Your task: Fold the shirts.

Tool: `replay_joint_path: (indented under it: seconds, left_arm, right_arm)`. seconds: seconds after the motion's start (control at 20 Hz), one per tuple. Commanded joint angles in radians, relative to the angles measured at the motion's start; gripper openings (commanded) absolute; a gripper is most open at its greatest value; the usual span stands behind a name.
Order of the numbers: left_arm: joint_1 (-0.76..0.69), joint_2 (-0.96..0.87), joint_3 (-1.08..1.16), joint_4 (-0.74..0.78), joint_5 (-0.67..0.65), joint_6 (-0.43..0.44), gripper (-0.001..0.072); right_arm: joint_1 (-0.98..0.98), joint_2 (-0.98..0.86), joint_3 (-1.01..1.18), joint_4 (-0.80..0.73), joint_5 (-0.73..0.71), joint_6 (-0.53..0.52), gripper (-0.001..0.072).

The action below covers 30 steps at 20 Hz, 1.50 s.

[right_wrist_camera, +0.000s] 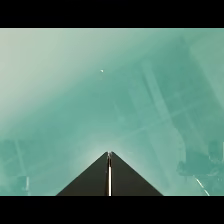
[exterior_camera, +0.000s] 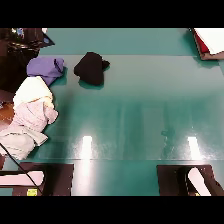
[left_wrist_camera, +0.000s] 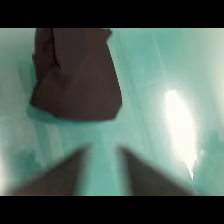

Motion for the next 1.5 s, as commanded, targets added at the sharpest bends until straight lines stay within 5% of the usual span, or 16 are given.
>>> replay_joint_path:
  seconds: [0.0,0.3,0.65,0.7,0.8,1.1,1.25,1.45]
  left_arm:
    - [0.0,-0.064,-0.042,-0.015,0.124,-0.003,0.0548]
    - [-0.006,-0.389,-0.077,-0.208,0.169,0.109,0.055]
    - [-0.077,-0.496,-0.075,-0.19,0.338,0.142,0.0577]
    - [-0.088,-0.496,-0.073,-0.192,0.351,0.153,0.0511]
    - [-0.101,-0.49,-0.071,-0.204,0.336,0.153,0.0021]
    - [-0.112,-0.436,0.256,-0.221,0.019,0.154,0.0024]
    - [-0.154,-0.243,0.264,-0.388,-0.032,0.262,0.0023]
    - [-0.307,0.01,0.154,-0.445,-0.122,0.298,0.0024]
  right_arm:
    - [0.001,0.0,0.0,0.002,-0.011,0.001,0.0018]
    - [0.005,0.0,0.0,0.069,-0.008,0.0,0.0018]
    - [0.006,0.0,0.0,0.079,-0.011,0.0,0.0018]
    - [0.006,0.0,0.0,0.079,-0.011,0.0,0.0018]
    - [0.006,0.001,0.0,0.079,-0.011,0.0,0.0018]
    - [0.006,0.088,0.001,0.132,-0.132,-0.021,0.0018]
    - [0.006,0.189,0.001,0.154,-0.26,-0.029,0.0018]
    - [0.006,0.266,0.001,0.159,-0.319,-0.029,0.0018]
